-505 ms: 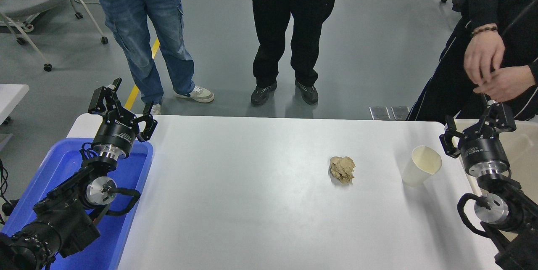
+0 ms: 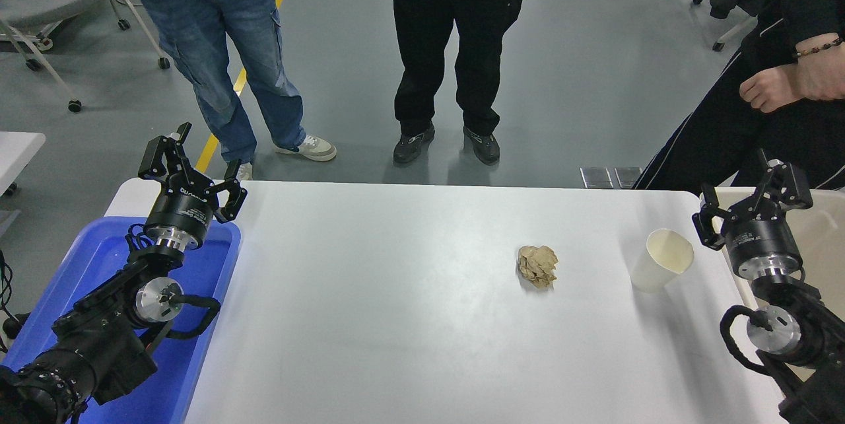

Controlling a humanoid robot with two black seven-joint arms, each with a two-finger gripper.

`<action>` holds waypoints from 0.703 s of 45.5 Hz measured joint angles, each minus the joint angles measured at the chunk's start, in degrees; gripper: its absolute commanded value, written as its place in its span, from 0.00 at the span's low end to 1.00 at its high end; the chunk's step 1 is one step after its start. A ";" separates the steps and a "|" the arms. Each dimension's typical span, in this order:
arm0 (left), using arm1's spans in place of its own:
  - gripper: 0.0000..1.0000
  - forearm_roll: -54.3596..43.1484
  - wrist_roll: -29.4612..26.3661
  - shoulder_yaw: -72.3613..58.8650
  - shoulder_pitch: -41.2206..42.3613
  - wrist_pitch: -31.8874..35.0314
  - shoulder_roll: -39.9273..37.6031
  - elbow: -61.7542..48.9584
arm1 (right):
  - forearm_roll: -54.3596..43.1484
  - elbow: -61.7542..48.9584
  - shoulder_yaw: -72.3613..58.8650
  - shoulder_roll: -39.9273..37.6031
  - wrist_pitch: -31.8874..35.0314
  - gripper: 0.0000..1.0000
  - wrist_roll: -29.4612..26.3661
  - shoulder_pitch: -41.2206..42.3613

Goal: Dispose of the paper cup in the dustbin

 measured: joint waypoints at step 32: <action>1.00 0.00 0.00 0.00 0.00 0.00 0.00 -0.03 | 0.06 0.09 -0.37 -0.34 0.07 0.99 1.75 -0.86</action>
